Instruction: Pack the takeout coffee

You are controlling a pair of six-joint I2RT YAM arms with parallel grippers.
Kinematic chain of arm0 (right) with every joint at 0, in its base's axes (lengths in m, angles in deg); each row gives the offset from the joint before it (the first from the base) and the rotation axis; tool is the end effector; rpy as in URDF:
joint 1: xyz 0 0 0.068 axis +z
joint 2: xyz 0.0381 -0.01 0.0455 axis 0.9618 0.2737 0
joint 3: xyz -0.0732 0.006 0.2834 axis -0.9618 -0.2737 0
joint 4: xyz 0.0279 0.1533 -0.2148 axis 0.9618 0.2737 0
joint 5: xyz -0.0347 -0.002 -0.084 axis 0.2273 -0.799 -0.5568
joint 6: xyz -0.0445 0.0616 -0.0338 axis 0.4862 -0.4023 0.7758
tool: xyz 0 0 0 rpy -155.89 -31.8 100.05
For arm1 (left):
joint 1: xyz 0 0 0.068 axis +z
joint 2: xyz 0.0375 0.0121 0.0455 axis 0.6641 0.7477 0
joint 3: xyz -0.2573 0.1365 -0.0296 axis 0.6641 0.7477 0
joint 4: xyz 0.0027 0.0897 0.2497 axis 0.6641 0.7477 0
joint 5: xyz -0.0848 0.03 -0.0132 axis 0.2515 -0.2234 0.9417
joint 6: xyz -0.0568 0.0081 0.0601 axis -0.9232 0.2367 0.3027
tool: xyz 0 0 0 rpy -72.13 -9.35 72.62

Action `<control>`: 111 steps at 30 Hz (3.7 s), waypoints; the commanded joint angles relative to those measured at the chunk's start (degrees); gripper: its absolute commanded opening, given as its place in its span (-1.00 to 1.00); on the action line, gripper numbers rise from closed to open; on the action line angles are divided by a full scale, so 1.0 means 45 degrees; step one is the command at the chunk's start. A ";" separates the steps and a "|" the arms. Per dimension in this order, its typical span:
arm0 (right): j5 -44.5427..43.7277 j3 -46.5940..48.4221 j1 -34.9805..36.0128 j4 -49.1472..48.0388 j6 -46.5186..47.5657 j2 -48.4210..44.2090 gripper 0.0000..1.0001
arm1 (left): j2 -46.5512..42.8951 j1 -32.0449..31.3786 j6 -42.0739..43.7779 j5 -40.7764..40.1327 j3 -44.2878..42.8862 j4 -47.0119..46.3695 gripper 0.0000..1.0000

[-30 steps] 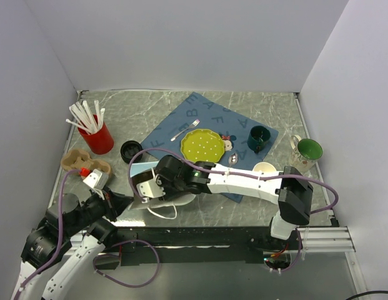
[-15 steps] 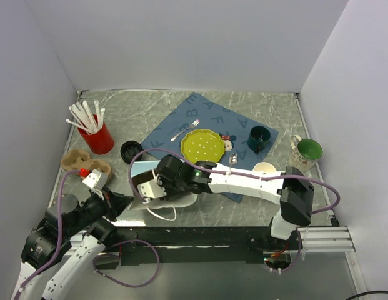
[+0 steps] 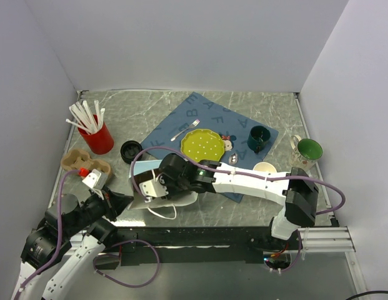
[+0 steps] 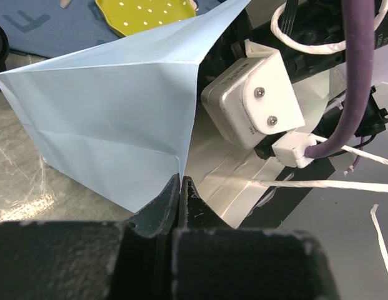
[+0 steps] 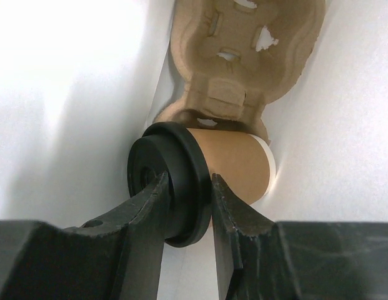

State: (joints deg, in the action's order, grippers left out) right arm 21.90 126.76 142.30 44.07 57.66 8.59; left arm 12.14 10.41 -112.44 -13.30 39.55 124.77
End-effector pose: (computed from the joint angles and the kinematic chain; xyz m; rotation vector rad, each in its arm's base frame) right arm 0.1426 0.3597 0.2638 -2.1259 1.2055 0.1435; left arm 0.0231 -0.0323 0.3038 0.2905 1.9138 -0.8540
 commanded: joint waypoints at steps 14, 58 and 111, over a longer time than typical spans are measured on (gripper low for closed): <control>-0.0016 0.1311 -0.0171 0.0424 -0.0307 -0.1045 -1.00 | 0.0308 0.0019 0.0043 0.0198 -0.0142 -0.0779 -0.98; 0.1078 0.2679 0.1098 0.0092 -0.2924 -0.3408 -1.00 | 0.4096 0.0019 0.0043 -0.1637 -0.3813 -0.0096 -0.98; 0.0201 0.4752 -0.1734 0.1713 -1.9464 -0.7506 -1.00 | 0.7026 0.0019 -0.2867 -0.3298 -0.5669 0.3224 -0.98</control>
State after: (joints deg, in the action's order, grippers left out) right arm 26.05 153.03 135.18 48.75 -20.60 -17.66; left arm 42.78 10.41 -124.26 -25.15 16.69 137.34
